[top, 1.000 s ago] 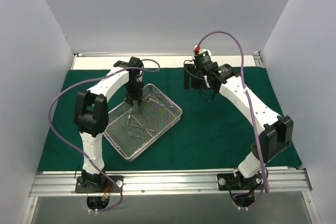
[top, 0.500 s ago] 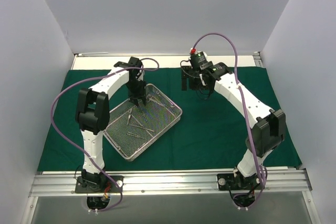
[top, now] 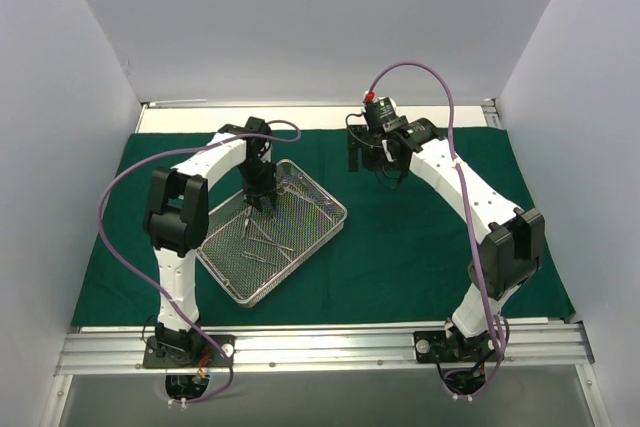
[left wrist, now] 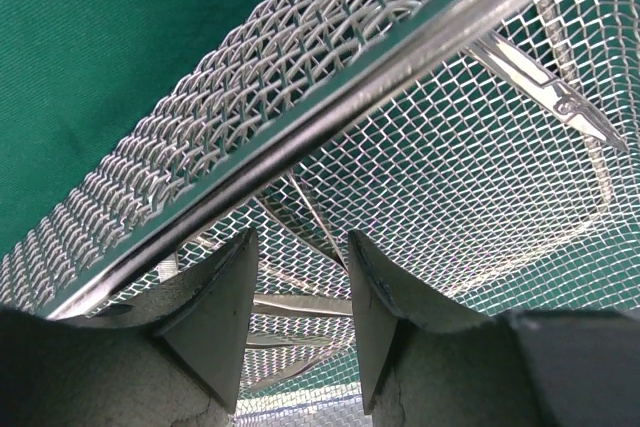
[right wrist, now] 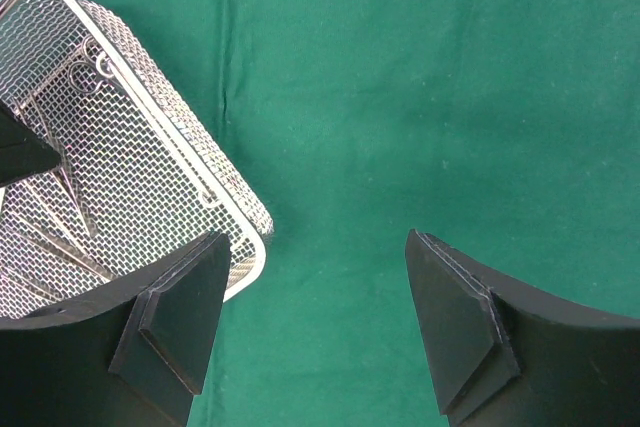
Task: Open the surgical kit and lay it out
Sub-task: Pick up the medical item from the container.
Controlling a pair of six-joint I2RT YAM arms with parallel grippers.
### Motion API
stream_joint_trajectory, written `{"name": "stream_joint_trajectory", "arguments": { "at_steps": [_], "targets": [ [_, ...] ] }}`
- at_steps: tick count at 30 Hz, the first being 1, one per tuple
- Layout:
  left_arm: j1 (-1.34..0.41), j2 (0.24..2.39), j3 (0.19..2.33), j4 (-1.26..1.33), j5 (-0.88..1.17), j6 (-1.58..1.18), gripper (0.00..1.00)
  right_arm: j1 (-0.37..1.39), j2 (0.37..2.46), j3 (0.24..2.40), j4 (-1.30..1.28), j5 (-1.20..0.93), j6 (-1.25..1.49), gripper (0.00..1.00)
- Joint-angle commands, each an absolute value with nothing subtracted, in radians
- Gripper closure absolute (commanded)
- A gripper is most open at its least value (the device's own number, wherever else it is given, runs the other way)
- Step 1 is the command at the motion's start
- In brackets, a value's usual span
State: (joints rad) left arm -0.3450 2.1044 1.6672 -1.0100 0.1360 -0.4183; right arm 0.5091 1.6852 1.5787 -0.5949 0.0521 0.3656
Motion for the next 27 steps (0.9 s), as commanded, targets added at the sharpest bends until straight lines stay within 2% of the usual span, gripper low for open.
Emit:
{"name": "stream_joint_trajectory", "arguments": {
  "at_steps": [1,8,15,20,23,27],
  "targets": [
    [-0.339,2.121,1.710,-0.999,0.135,-0.430,0.50,0.500,1.666,1.591,-0.617,0.058,0.351,0.28],
    [-0.337,2.161,1.733,-1.012,0.132,-0.428,0.53,0.500,1.664,1.589,-0.617,0.054,0.350,0.28],
    [-0.337,2.178,1.746,-1.032,0.130,-0.419,0.68,0.500,1.657,1.572,-0.609,0.051,0.347,0.28],
    [-0.337,2.160,1.717,-1.025,0.133,-0.420,0.69,0.500,1.652,1.565,-0.601,0.046,0.350,0.28],
    [-0.337,2.145,1.703,-1.022,0.121,-0.422,0.65,0.499,1.648,1.559,-0.597,0.041,0.350,0.28],
    [-0.339,2.102,1.681,-1.009,0.097,-0.429,0.64,0.499,1.643,1.551,-0.595,0.046,0.350,0.28]
  ]
}}
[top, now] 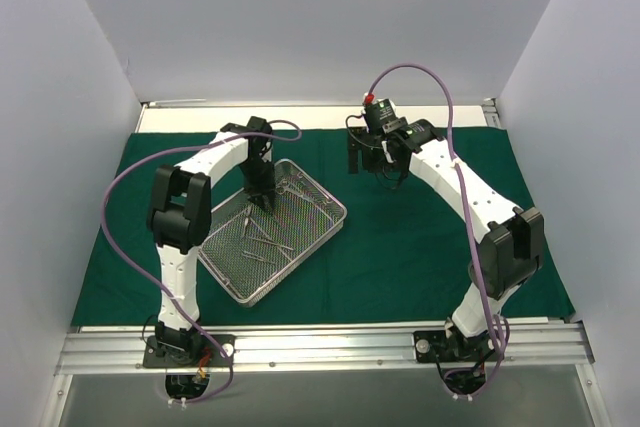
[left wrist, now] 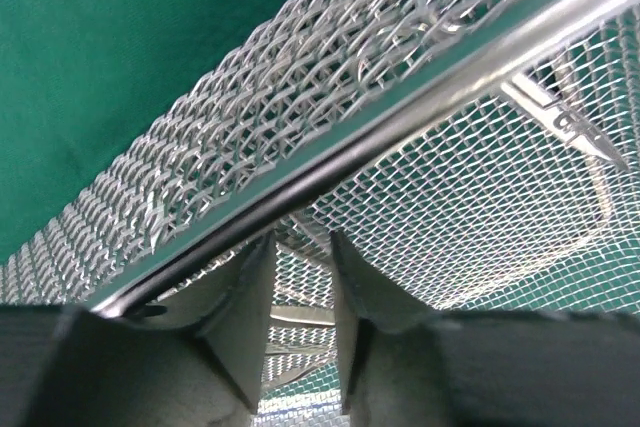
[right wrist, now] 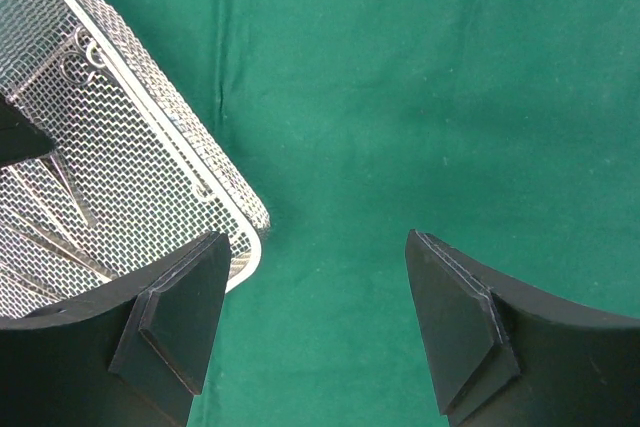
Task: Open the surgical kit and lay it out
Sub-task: Pick up the medical item from the container.
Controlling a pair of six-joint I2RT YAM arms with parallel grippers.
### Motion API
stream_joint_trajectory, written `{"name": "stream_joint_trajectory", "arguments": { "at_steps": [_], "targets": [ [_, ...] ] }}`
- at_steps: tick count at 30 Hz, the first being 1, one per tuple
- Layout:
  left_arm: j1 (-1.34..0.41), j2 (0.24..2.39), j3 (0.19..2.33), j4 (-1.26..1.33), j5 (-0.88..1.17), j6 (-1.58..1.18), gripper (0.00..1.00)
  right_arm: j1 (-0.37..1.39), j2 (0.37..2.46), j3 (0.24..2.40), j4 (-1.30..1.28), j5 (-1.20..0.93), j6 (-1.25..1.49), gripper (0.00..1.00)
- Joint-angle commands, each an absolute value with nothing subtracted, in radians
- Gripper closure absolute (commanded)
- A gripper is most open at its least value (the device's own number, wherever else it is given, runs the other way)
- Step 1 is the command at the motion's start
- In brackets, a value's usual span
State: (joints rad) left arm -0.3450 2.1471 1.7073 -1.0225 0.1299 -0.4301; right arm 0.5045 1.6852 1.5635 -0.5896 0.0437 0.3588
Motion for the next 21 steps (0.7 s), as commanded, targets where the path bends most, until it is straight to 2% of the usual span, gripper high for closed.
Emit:
{"name": "stream_joint_trajectory", "arguments": {
  "at_steps": [1,6,8,16,21],
  "targets": [
    [-0.341,2.079,1.675,-1.005,0.091,-0.436,0.62,0.499,1.641,1.551,-0.594,0.046,0.350,0.28],
    [-0.342,2.023,1.648,-0.974,0.063,-0.437,0.60,0.497,1.644,1.549,-0.591,0.043,0.348,0.28],
    [-0.342,2.013,1.646,-0.976,0.048,-0.437,0.53,0.497,1.644,1.548,-0.591,0.041,0.348,0.28],
    [-0.342,2.008,1.632,-0.982,0.040,-0.449,0.51,0.497,1.638,1.536,-0.589,0.041,0.351,0.28],
    [-0.324,2.060,1.709,-1.092,0.057,-0.529,0.46,0.497,1.635,1.535,-0.588,0.035,0.353,0.28]
  ]
}}
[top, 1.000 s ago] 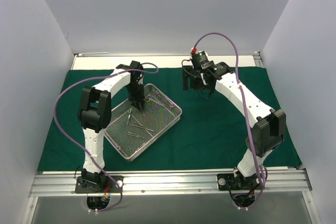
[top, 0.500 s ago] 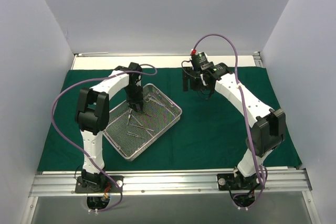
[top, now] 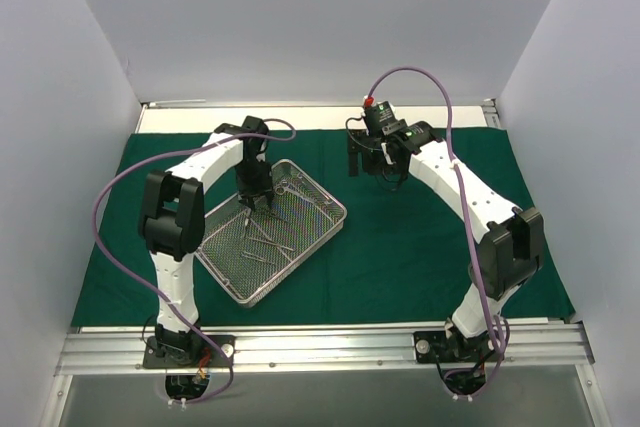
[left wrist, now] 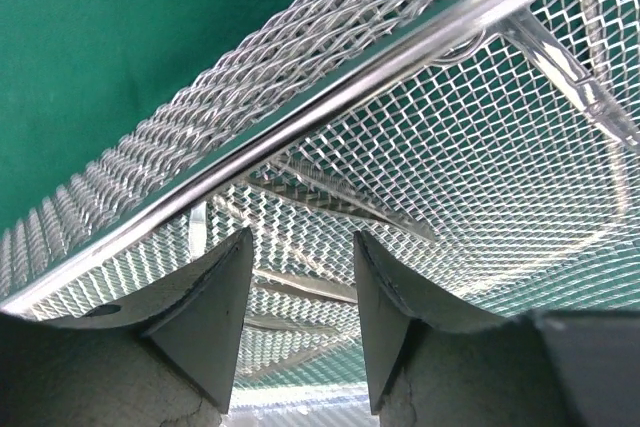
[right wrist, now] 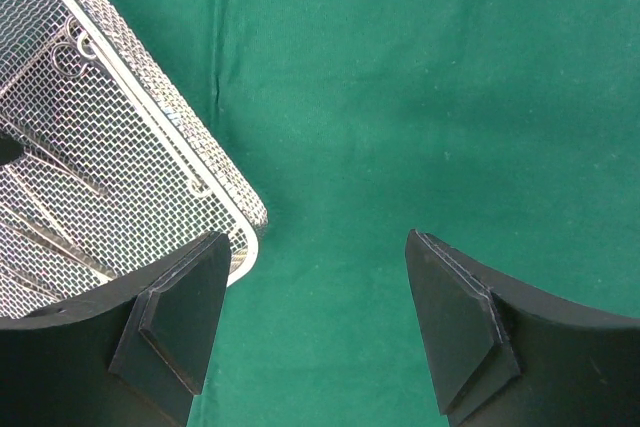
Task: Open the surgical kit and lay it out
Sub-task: Pick up the medical item from the container.
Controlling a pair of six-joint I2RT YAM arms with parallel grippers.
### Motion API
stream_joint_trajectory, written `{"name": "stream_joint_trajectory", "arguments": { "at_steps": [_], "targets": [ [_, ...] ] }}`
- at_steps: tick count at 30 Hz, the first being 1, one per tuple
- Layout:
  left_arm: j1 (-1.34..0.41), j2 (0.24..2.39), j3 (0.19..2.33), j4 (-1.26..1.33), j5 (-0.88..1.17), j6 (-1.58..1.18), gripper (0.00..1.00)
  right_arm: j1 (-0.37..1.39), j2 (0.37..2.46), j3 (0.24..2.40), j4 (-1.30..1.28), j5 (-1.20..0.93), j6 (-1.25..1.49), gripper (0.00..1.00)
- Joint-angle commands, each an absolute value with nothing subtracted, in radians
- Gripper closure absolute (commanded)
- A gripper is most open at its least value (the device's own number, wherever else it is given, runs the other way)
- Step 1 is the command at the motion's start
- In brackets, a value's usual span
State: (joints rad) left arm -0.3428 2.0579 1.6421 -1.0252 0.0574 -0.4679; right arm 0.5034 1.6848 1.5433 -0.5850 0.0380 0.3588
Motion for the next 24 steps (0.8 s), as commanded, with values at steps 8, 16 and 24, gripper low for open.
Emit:
{"name": "stream_joint_trajectory", "arguments": {
  "at_steps": [8,16,24],
  "targets": [
    [-0.301,2.134,1.848,-1.198,0.106,-0.686,0.44,0.497,1.620,1.522,-0.583,0.028,0.357,0.28],
    [-0.324,2.108,1.689,-1.088,0.111,-0.831,0.52,0.499,1.597,1.497,-0.583,0.018,0.351,0.28],
    [-0.344,2.079,1.634,-1.057,0.052,-0.917,0.44,0.495,1.528,1.384,-0.537,-0.034,0.367,0.28]
  ]
}}
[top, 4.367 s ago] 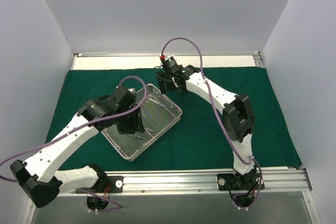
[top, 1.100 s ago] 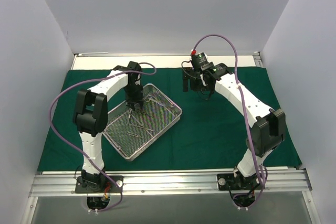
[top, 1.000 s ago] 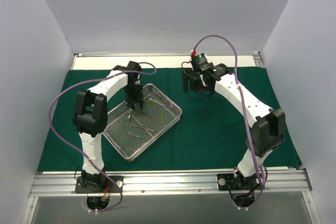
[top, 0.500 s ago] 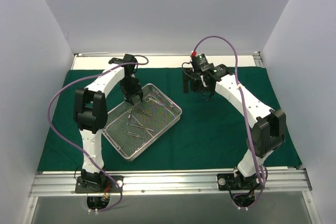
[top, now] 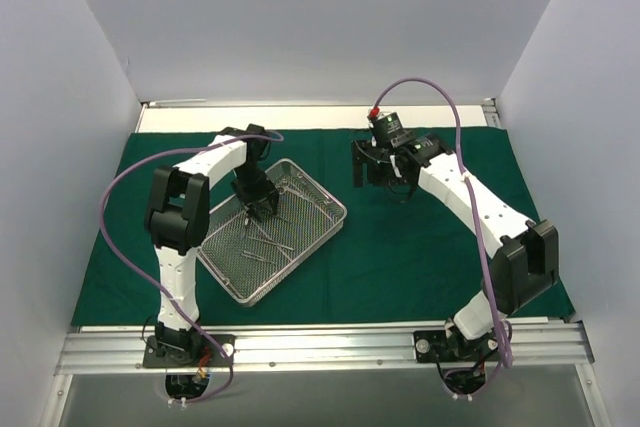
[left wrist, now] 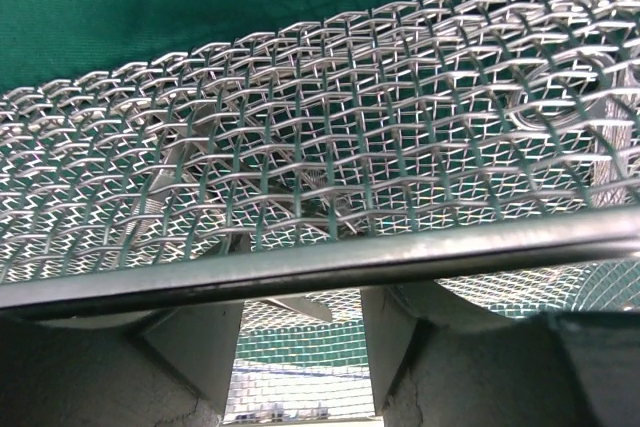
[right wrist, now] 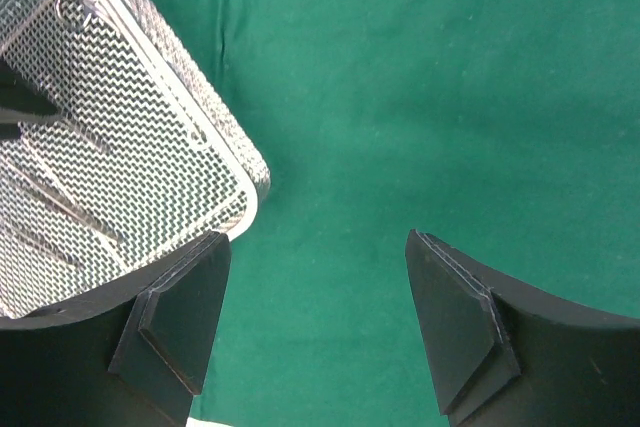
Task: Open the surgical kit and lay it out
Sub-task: Pick up the medical item from the container.
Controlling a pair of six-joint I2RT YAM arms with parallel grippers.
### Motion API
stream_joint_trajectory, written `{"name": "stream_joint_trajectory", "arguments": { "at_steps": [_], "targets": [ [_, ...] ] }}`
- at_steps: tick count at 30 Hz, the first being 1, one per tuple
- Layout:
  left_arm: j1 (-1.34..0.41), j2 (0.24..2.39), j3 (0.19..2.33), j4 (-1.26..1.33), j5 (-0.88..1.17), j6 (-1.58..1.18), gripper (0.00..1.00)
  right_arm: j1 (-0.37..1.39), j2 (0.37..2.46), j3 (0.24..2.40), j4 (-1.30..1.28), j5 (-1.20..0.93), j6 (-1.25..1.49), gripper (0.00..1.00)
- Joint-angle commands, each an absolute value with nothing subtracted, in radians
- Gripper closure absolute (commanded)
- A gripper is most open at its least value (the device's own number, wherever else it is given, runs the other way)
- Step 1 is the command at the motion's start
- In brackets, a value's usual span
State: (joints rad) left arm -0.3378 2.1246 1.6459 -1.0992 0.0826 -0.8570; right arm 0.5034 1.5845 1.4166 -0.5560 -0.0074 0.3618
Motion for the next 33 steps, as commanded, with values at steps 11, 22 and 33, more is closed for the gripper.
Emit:
{"name": "stream_joint_trajectory", "arguments": {
  "at_steps": [11,22,33],
  "targets": [
    [-0.348,2.046,1.618,-1.052,0.037,-0.928,0.45,0.483,1.494,1.345,-0.514,-0.041,0.360,0.28],
    [-0.350,2.083,1.649,-1.039,0.057,-0.905,0.49,0.468,1.468,1.318,-0.505,-0.038,0.362,0.28],
    [-0.348,2.088,1.660,-1.006,0.035,-0.836,0.77,0.465,1.485,1.344,-0.512,-0.046,0.360,0.28]
  ]
}}
